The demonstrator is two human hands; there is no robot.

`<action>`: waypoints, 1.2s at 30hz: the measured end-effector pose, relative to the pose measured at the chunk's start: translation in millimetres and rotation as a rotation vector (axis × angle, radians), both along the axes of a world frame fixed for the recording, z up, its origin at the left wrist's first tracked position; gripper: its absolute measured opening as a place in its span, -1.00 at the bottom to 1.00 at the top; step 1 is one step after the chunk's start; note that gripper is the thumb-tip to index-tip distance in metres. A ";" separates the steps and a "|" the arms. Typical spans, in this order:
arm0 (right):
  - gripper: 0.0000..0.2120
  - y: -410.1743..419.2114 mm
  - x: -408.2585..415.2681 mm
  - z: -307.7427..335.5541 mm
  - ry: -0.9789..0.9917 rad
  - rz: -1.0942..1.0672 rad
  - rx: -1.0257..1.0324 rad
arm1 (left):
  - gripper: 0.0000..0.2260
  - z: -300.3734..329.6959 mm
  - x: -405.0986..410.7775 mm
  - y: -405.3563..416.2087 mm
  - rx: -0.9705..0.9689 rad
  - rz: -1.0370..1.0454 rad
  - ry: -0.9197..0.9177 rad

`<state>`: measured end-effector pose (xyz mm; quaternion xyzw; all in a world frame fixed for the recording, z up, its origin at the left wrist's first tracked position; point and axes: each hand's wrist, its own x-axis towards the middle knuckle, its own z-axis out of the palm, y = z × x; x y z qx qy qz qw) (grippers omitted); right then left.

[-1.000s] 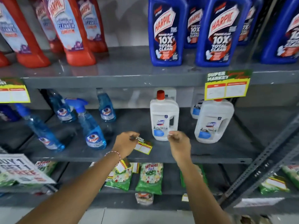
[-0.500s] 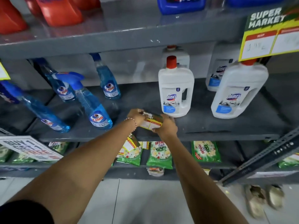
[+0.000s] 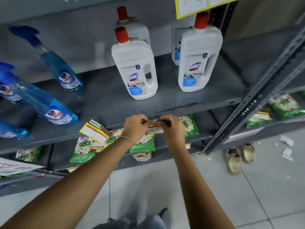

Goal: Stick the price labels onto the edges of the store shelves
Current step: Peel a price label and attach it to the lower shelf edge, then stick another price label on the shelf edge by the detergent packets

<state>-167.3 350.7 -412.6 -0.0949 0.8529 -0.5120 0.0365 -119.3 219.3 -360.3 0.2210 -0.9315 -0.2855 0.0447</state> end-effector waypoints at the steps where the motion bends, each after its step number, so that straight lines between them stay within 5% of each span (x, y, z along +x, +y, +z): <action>1: -0.91 12.3 -4.5 -2.5 -0.003 -0.024 0.004 | -0.85 -3.7 -5.6 12.8 0.012 -0.038 0.015; 5: -0.88 46.0 -22.0 -7.4 0.055 -0.131 -0.038 | -0.83 -18.6 -30.6 43.9 0.078 -0.094 0.003; 23: -0.81 55.9 -53.9 2.4 0.059 -0.239 0.070 | -0.64 -14.8 -46.5 41.1 -0.186 -0.211 -0.031; 28: -0.90 51.1 -47.6 0.3 0.042 -0.294 0.017 | -0.67 -7.9 -25.9 13.0 -0.152 -0.222 -0.008; 33: -0.89 37.9 -30.4 5.3 0.098 -0.349 0.039 | -0.92 6.5 22.3 -51.2 -0.207 -0.324 -0.060; 36: -0.89 9.3 -4.9 15.1 0.160 -0.200 0.008 | -0.81 20.5 55.2 -103.6 -0.226 -0.280 -0.092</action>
